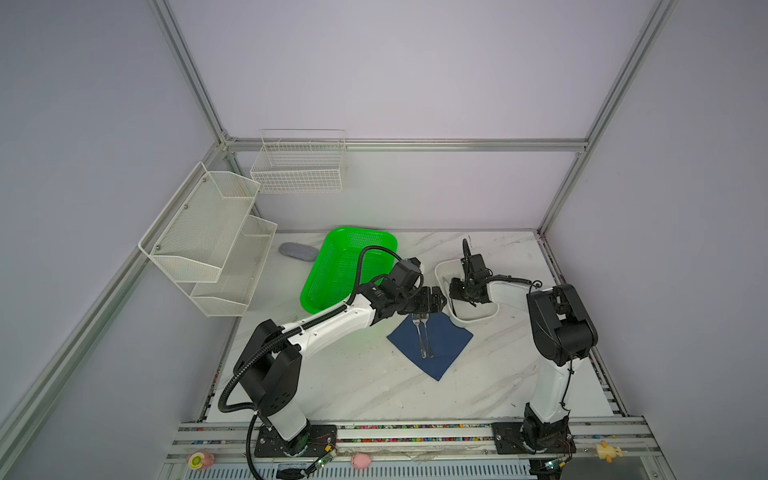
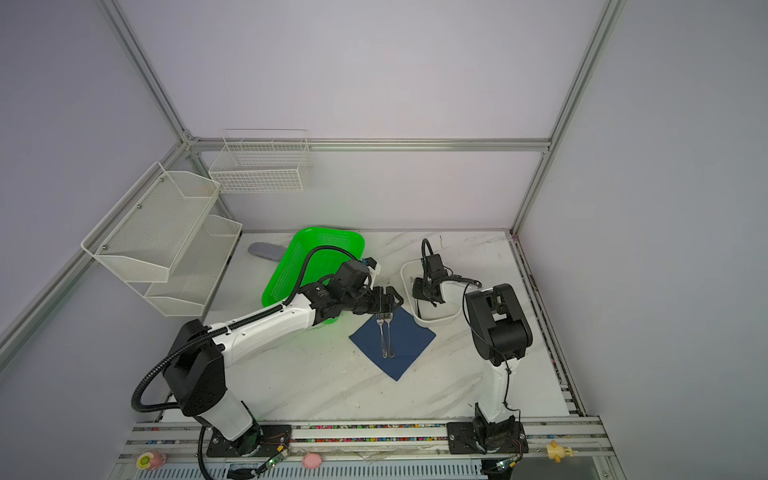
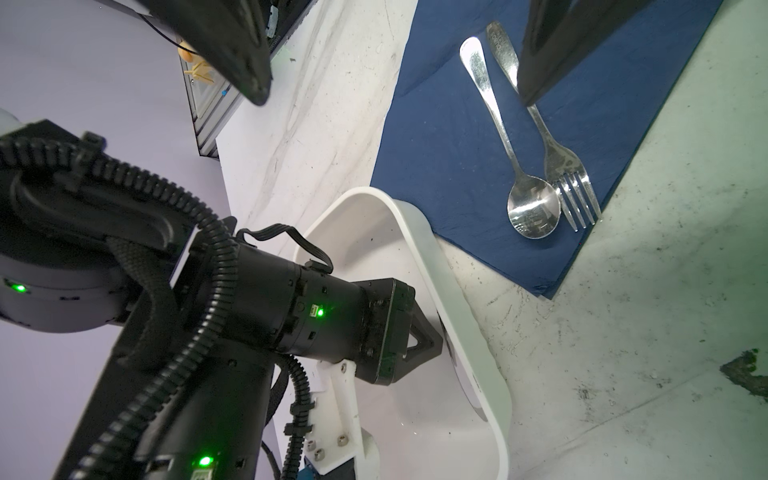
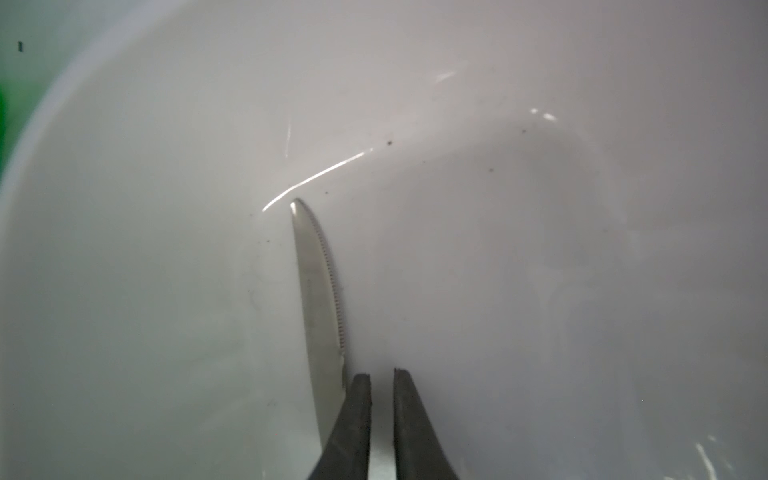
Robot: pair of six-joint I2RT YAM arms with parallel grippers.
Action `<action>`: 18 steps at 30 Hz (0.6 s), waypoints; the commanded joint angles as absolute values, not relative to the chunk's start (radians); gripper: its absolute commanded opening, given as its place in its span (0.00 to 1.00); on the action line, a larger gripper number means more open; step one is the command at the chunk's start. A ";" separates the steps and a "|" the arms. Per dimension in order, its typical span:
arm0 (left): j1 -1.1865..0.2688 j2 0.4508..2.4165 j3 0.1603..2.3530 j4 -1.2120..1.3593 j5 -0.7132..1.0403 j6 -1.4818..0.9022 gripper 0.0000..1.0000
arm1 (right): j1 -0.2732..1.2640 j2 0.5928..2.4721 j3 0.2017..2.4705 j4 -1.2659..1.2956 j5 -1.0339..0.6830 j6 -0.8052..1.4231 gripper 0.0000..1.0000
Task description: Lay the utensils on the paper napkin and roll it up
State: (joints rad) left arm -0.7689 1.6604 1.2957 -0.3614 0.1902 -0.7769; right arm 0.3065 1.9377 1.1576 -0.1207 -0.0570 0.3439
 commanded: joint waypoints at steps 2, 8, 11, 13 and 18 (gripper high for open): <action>-0.769 1.651 1.292 -0.353 0.198 -0.787 0.91 | 0.296 2.030 1.144 -0.293 -0.021 0.363 0.22; -0.770 1.638 1.278 -0.354 0.186 -0.784 0.91 | 0.305 2.070 1.171 -0.337 -0.001 0.335 0.19; -0.771 1.638 1.278 -0.353 0.187 -0.784 0.91 | 0.309 2.073 1.172 -0.334 -0.031 0.313 0.15; -0.770 1.640 1.278 -0.351 0.188 -0.784 0.91 | 0.308 2.064 1.178 -0.344 -0.045 0.319 0.18; -0.769 1.633 1.273 -0.353 0.189 -0.779 0.91 | 0.266 2.008 1.179 -0.289 -0.217 0.317 0.22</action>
State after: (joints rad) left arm -0.7689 1.6604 1.2957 -0.3614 0.1894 -0.7765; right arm 0.2890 1.9797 1.2217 -0.1394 -0.0883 0.3195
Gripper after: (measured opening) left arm 0.911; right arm 0.213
